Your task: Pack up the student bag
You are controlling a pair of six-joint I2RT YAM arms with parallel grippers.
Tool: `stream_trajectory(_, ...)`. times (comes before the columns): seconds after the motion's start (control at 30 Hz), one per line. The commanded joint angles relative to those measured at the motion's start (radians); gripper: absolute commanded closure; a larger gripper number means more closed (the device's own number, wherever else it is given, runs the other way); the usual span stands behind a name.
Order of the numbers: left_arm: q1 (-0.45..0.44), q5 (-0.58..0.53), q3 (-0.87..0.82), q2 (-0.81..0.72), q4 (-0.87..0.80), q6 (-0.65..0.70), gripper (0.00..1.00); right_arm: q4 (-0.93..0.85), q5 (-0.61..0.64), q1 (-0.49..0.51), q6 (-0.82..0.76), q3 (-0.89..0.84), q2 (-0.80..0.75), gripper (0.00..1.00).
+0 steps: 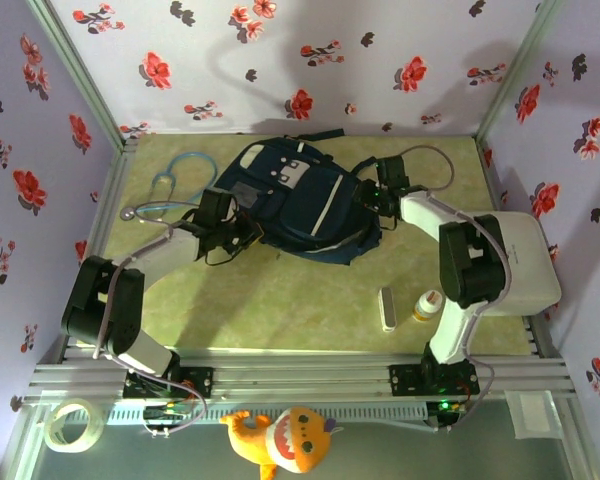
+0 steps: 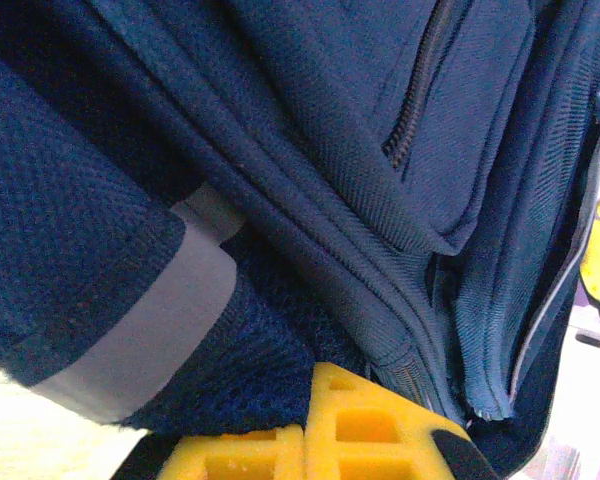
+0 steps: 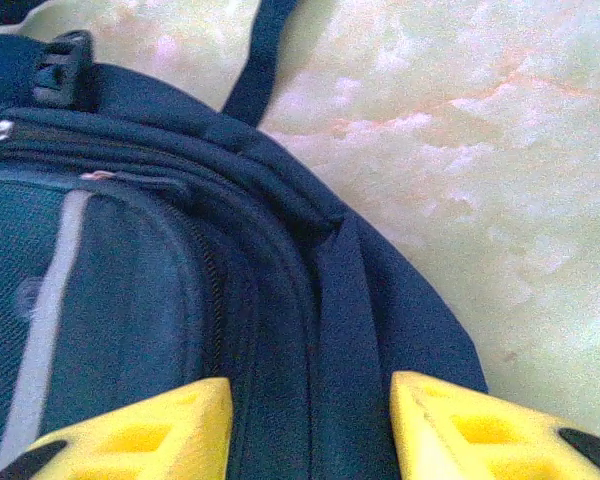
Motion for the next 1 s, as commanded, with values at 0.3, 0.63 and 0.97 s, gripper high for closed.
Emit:
stream_trajectory(0.3, -0.068, -0.036, 0.054, -0.033, 0.118, -0.148, 1.00, -0.267, 0.118, 0.156, -0.069, -0.123, -0.383, 0.51)
stream_trajectory(0.63, -0.087, -0.035, 0.142, 0.007, 0.087, -0.122, 1.00, -0.168, 0.264, 0.589, 0.024, -0.182, -0.361, 0.57)
stream_trajectory(0.97, -0.091, -0.020, 0.176, 0.003, 0.080, -0.124, 1.00, -0.077, 0.259, 0.657, 0.075, -0.120, -0.204, 0.64)
